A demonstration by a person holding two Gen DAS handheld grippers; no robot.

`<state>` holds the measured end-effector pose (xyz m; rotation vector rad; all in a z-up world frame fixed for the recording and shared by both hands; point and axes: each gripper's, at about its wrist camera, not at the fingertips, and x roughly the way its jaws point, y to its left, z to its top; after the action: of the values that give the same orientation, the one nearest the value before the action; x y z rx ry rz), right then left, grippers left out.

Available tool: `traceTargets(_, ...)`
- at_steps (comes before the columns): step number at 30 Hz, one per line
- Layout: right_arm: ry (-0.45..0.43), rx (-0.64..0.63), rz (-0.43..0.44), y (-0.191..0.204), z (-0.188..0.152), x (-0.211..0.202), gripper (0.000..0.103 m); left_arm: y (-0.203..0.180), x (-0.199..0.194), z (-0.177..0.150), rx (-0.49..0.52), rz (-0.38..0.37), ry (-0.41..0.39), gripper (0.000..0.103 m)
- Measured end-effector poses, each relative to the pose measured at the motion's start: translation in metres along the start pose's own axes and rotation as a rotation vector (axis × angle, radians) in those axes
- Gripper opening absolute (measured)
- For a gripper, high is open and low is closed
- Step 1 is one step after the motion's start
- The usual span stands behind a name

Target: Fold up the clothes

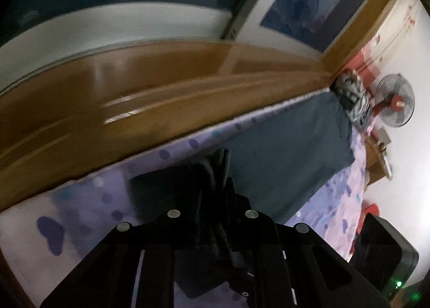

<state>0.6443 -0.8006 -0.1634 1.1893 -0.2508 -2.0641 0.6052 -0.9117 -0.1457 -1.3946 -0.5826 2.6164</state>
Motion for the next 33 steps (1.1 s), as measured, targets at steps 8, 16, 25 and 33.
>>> traceTargets(8,0.025,0.065,-0.081,-0.036,0.003,0.013,0.022,-0.009,0.013,0.004,0.053,-0.003,0.051,0.019)
traceTargets(16,-0.015,0.072,-0.112,-0.039,0.001,-0.002,0.032,-0.004,-0.008,0.005,0.095,-0.023,0.023,0.022)
traceTargets(25,-0.131,-0.105,-0.158,-0.011,0.007,-0.031,0.032,0.013,0.039,-0.015,0.090,-0.015,0.139,0.023)
traceTargets(33,0.000,-0.133,-0.207,-0.037,0.007,0.026,0.028,0.035,0.036,-0.019,0.002,-0.132,0.119,0.023)
